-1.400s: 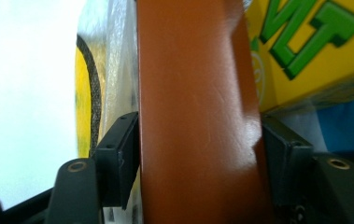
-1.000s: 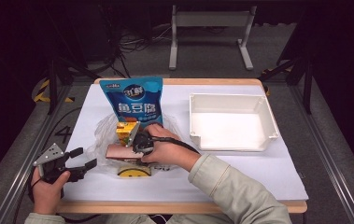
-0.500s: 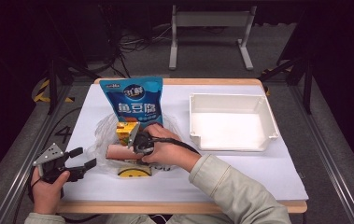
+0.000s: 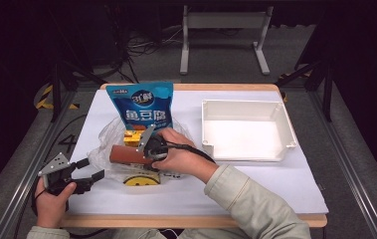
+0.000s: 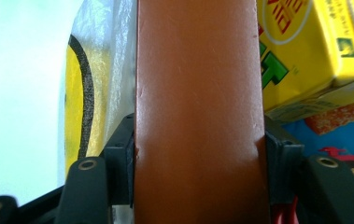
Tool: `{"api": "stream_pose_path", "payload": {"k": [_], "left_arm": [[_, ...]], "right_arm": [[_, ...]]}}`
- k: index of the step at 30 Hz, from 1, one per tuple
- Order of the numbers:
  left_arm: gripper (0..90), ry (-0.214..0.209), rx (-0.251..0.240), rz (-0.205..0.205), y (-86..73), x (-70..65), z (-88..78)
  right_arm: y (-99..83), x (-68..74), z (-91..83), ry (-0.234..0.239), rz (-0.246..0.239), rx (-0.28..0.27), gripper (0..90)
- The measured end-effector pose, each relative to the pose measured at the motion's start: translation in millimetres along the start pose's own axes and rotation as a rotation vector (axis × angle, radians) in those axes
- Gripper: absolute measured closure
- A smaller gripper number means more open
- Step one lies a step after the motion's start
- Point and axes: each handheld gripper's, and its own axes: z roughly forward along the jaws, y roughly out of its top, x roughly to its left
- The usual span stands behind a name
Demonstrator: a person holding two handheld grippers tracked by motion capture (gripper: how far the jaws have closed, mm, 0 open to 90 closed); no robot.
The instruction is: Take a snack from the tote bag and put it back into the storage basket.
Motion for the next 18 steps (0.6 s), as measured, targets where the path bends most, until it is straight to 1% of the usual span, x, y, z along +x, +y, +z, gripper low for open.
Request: {"api": "stream_pose_path", "payload": {"k": [2,3,4,5,6,7,8,9,10,11,13,14,16,18], "left_arm": [[21.6,-0.014,0.024,0.015,-0.3,-0.1,3.9],[23.6,-0.024,0.04,0.021,-0.8,-0.6,5.9],[28.1,-0.024,0.04,0.021,-0.8,-0.6,5.9],[33.6,-0.013,0.061,0.039,-1.2,-1.3,8.8],[39.5,-0.016,0.068,0.054,-1.0,-0.8,9.6],[50.2,-0.029,0.07,0.056,-1.0,-0.7,9.9],[55.0,-0.029,0.07,0.056,-1.0,-0.7,9.9],[55.0,-0.034,0.072,0.056,-1.1,-0.7,10.2],[59.6,-0.043,0.082,0.061,-1.1,-0.6,10.5],[71.5,-0.06,0.091,0.076,-1.0,0.0,11.6],[81.7,-0.068,0.1,0.071,-1.5,-1.1,12.5],[86.8,-0.073,0.105,0.075,-1.4,-0.9,12.8],[89.5,-0.074,0.124,0.084,-1.2,-0.9,14.1],[89.9,-0.073,0.163,0.083,-2.0,-1.6,17.3]], "right_arm": [[0.0,-0.9,-0.8,0.002,0.001,-0.009,42.4],[0.1,-1.1,-1.3,0.001,0.005,-0.012,42.4],[0.1,-1.1,-1.3,0.001,0.005,-0.012,42.4],[0.2,-1.2,-1.5,0.004,0.005,-0.013,42.4],[0.1,-1.1,-1.4,0.005,0.005,-0.013,42.3],[0.1,-0.9,-1.2,0.005,0.005,-0.013,42.3],[0.1,-0.8,-1.2,0.005,0.004,-0.014,42.3],[0.1,-0.8,-1.2,0.005,0.004,-0.014,42.3],[0.2,-0.7,-1.2,0.005,0.004,-0.014,42.3],[0.2,-0.5,-1.0,0.007,0.004,-0.015,42.3],[0.3,-0.3,-0.9,0.009,0.006,-0.014,42.3],[0.3,-0.3,-1.0,0.009,0.006,-0.016,42.3],[0.4,0.0,-2.1,0.004,0.01,-0.02,42.4],[0.7,-0.3,-3.7,0.005,0.012,-0.028,42.3]]}}
